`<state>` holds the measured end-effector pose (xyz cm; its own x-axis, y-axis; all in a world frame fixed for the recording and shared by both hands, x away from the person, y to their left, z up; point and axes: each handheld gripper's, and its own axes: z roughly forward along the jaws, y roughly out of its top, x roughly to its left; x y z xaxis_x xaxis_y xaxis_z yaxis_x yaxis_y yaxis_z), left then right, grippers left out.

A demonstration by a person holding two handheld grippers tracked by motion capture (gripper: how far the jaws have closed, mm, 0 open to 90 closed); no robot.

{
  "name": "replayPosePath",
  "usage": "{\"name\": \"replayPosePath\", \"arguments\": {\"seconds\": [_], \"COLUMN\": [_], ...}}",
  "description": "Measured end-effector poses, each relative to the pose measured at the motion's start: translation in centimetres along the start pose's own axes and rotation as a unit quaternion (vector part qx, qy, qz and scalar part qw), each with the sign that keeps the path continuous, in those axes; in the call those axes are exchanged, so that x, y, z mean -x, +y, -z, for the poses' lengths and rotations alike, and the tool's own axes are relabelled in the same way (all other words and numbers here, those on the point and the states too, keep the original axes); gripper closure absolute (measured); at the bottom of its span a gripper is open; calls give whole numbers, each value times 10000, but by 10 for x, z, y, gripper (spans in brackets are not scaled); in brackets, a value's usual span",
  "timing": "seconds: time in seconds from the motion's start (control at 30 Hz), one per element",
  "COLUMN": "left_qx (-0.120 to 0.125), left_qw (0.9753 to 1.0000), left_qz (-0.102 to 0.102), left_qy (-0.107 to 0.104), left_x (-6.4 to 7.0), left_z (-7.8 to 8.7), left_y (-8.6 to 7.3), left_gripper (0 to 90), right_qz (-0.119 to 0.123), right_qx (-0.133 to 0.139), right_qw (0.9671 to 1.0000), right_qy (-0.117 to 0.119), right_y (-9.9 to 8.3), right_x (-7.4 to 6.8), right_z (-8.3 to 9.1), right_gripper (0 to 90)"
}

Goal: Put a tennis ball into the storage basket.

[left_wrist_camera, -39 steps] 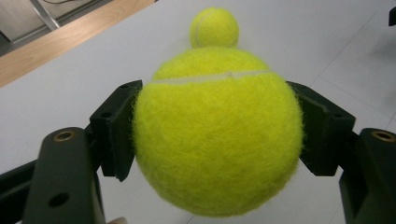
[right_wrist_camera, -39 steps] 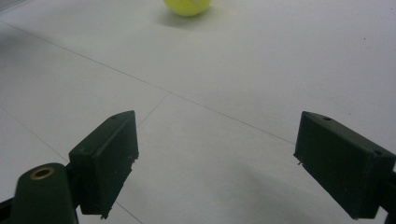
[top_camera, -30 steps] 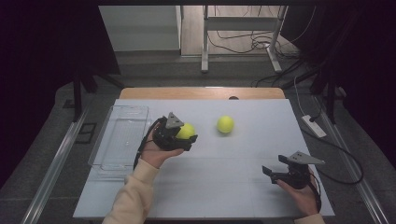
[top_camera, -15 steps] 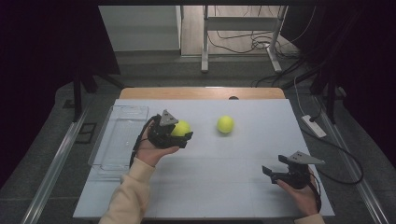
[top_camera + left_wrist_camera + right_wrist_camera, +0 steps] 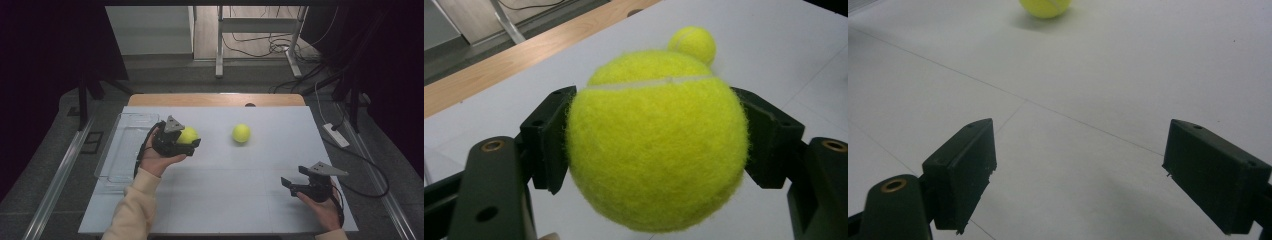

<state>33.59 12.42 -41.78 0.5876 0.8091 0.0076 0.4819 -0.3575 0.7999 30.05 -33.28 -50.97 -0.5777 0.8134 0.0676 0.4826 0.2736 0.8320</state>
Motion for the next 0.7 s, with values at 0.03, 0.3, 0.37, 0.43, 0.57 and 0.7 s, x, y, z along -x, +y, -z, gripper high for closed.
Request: {"name": "replayPosePath", "arguments": {"seconds": [0.03,0.3,0.37,0.43,0.57,0.7], "left_qx": [-13,-18,-30,-18,-24,-63], "left_qw": [10000,9999,9998,9997,9995,9993], "left_qz": [6,81,87,130,176,149], "left_qy": [10,126,168,194,243,343], "left_x": [-1,-9,-11,-13,-18,-22], "left_z": [0,3,4,5,7,10], "left_y": [0,-3,-4,-5,-6,-8], "left_gripper": [267,267,267,268,267,267], "right_qz": [-7,-13,-30,-27,-25,-24], "right_qx": [2,-6,-11,-15,-11,-2], "right_qw": [10000,10000,10000,10000,10000,10000], "right_qy": [-3,-12,-12,-21,-34,-33], "right_y": [0,0,0,0,0,0], "right_x": [0,0,0,0,1,1], "right_z": [0,0,0,-1,-1,-1], "right_gripper": [137,138,138,139,139,139]}}
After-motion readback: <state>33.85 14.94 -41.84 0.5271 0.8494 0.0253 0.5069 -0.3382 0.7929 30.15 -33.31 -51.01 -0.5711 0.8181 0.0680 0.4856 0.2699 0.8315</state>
